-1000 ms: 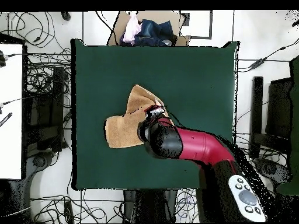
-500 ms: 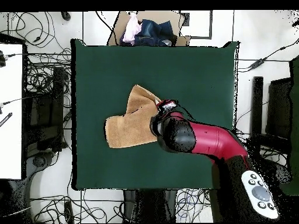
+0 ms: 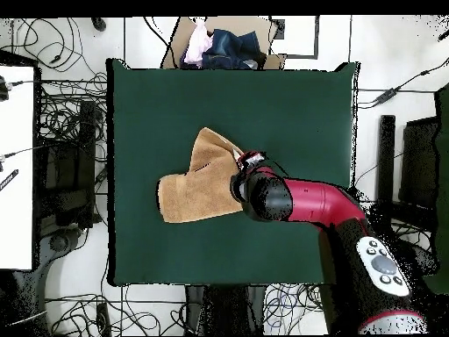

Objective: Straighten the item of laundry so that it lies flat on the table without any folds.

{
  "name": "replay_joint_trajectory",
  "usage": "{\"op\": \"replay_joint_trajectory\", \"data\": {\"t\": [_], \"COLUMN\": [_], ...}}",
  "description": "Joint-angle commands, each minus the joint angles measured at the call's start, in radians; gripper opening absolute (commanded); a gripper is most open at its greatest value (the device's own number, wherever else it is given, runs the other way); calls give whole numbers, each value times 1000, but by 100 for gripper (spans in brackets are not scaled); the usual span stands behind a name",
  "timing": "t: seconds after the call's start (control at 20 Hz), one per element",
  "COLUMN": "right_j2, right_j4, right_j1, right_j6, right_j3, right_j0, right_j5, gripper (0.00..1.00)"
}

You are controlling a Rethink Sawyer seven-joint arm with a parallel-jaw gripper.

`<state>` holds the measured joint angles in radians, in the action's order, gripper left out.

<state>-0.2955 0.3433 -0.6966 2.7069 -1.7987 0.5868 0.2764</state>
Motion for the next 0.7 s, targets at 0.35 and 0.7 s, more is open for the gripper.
{"op": "replay_joint_trajectory", "data": {"t": [0.35, 0.7], "right_j2": [22, 43], "right_j4": [119, 149], "right_j1": [161, 200], "right_j6": [-56, -26], "right_j3": [143, 176], "right_j0": [-33, -58], "right_j5": [-44, -66], "gripper": [100, 100]}}
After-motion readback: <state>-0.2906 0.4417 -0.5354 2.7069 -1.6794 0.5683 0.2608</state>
